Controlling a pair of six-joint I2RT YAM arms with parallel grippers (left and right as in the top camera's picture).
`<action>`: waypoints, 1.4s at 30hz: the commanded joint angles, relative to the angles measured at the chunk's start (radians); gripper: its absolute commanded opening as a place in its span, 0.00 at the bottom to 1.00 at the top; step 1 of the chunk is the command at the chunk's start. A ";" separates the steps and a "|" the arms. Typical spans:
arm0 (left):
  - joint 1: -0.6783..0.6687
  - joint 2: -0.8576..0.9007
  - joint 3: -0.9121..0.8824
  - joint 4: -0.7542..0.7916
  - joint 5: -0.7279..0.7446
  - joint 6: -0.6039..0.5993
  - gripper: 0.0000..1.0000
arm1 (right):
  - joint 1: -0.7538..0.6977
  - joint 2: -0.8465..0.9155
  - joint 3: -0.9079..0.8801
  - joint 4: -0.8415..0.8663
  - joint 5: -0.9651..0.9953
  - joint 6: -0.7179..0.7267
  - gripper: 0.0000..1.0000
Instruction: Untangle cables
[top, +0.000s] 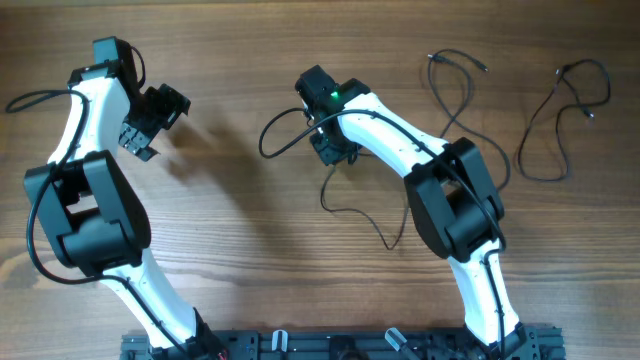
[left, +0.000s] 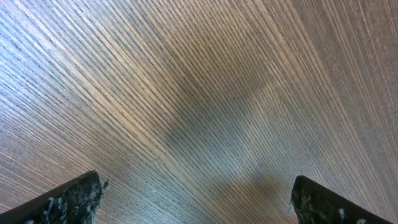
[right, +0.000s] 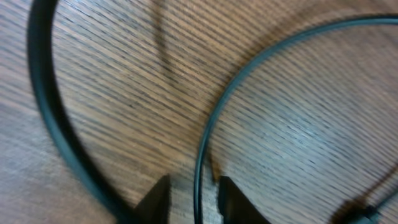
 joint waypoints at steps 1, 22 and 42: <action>-0.004 0.003 -0.008 0.002 -0.006 -0.002 1.00 | -0.005 0.026 -0.004 0.003 0.018 -0.003 0.06; -0.004 0.003 -0.008 0.002 -0.006 -0.002 1.00 | -0.005 -0.439 0.076 -0.066 -0.084 -0.029 0.04; -0.032 0.003 -0.008 0.009 -0.002 0.023 1.00 | -0.146 -0.808 0.075 -0.250 0.241 0.031 0.04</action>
